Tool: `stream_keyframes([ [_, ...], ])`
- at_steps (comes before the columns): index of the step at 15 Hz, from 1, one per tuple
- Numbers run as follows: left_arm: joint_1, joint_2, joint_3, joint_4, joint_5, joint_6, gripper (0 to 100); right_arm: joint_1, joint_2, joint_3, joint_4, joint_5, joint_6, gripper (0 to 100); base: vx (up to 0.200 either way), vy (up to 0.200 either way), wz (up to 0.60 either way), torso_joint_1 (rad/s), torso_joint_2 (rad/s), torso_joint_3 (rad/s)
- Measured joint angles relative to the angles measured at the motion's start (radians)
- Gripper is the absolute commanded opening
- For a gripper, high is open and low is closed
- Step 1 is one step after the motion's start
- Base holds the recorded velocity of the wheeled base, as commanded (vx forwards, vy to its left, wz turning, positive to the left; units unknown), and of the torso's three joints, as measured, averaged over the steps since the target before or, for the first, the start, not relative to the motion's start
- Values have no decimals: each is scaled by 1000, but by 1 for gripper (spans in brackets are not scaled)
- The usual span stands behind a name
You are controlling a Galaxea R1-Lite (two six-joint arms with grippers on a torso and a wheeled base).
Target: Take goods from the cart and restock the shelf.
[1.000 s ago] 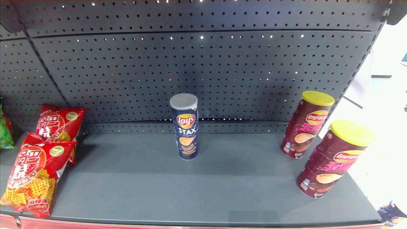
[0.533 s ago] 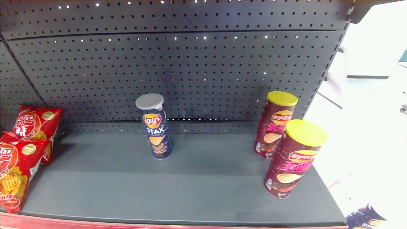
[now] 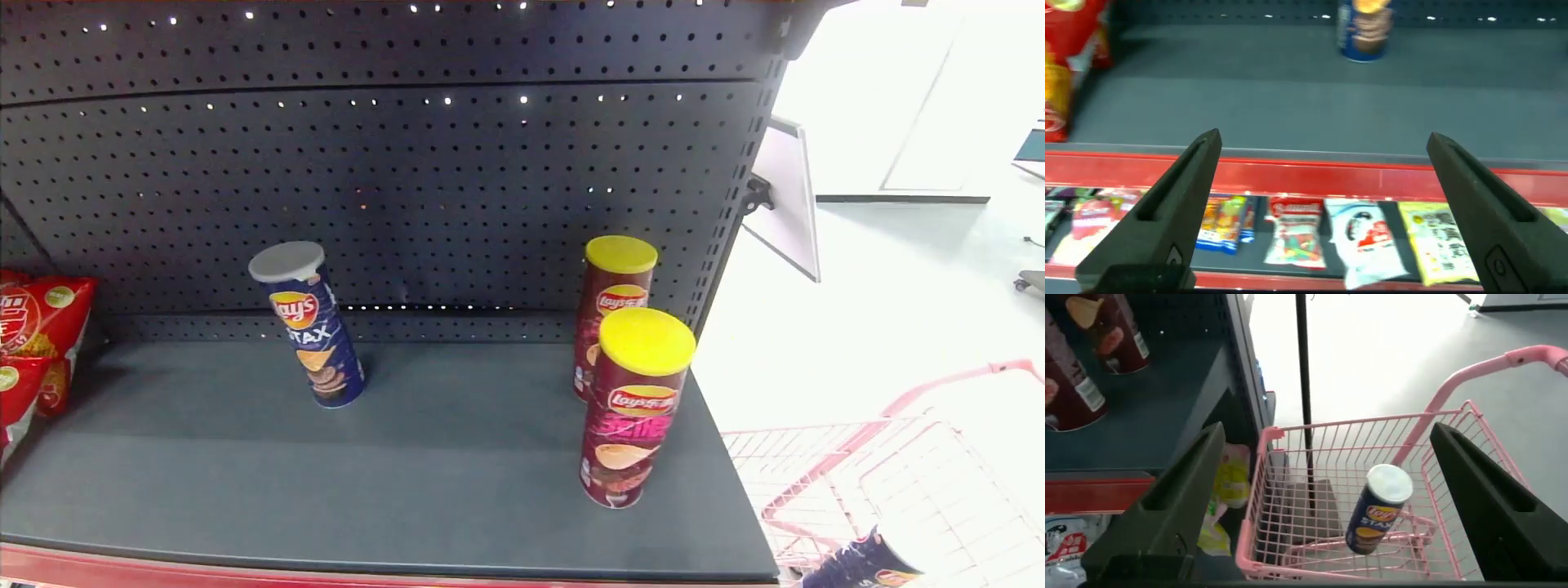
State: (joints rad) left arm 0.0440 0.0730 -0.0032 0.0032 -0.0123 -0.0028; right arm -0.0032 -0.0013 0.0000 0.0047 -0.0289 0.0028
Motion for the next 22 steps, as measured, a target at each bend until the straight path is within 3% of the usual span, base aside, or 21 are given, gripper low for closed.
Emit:
stream_keyframes([
  [9,0,0,0,1,0,-1,100,1,0,0,0,0,-1,100,0,-200,0,2,2,3],
  [22,0,0,0,1,0,-6,100,0,0,0,0,0,0,100,0,0,0,0,0,0],
])
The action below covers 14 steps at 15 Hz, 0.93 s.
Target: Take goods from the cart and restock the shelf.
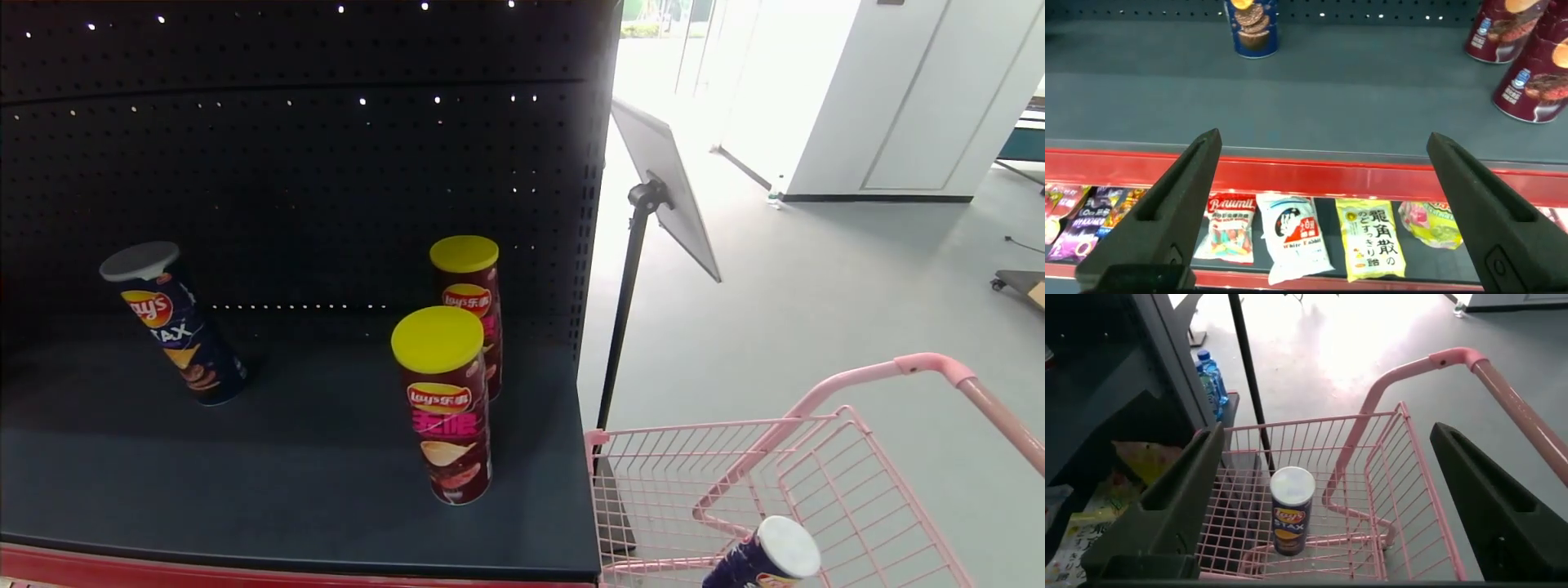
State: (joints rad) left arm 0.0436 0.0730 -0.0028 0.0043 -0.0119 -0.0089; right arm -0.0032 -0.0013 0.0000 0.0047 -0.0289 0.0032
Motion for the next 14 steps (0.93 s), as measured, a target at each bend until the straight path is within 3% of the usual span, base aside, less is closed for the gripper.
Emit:
stream_keyframes([
  [4,1,0,0,0,0,0,100,0,0,0,0,0,2,100,0,0,0,-13,16,14],
  [14,1,0,0,0,0,1,100,0,0,0,0,0,6,100,0,0,0,-143,333,181],
])
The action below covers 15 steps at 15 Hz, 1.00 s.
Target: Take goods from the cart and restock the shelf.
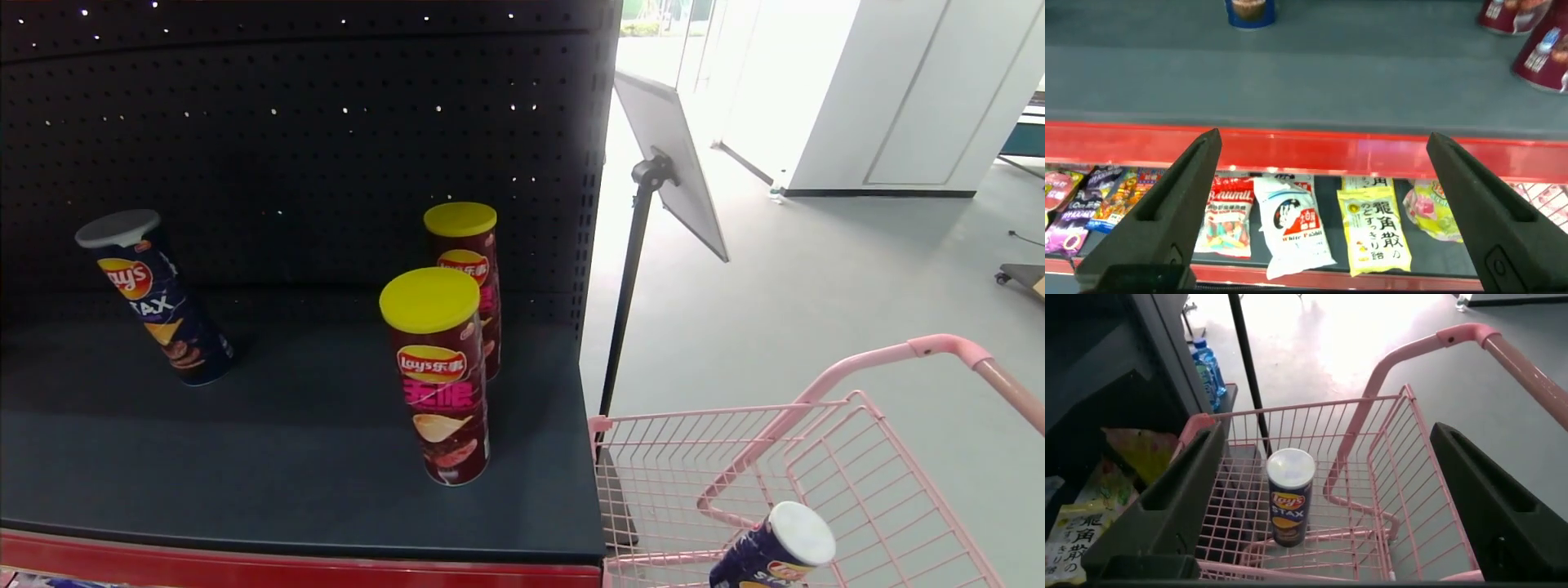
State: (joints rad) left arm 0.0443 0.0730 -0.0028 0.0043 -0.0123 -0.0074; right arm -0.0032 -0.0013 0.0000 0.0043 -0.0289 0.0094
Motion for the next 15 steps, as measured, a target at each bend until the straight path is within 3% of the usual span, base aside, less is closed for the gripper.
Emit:
stream_keyframes([
  [15,0,0,0,-1,0,0,100,0,0,0,0,0,0,100,0,0,0,-173,404,231],
])
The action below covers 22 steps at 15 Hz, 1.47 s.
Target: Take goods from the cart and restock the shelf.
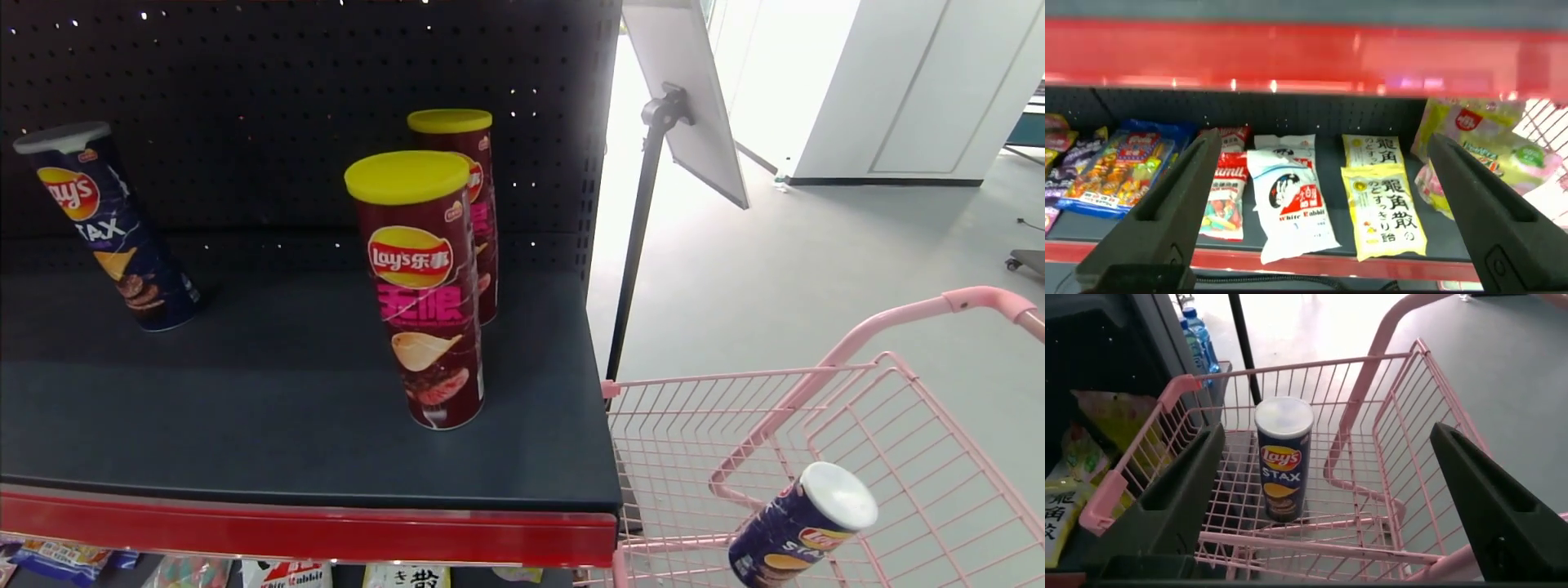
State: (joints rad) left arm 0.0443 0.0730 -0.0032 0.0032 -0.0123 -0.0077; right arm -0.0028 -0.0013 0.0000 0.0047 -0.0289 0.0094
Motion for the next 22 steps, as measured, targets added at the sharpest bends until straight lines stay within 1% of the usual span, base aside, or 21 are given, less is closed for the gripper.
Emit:
stream_keyframes([
  [6,0,0,0,1,0,-1,100,0,0,0,0,0,-6,100,0,0,0,-205,544,334],
  [8,0,0,0,1,0,-1,100,0,0,0,0,0,-5,100,0,0,0,-88,254,163],
  [22,0,0,0,0,0,0,100,1,0,0,0,1,-5,100,0,0,0,-5,12,8],
])
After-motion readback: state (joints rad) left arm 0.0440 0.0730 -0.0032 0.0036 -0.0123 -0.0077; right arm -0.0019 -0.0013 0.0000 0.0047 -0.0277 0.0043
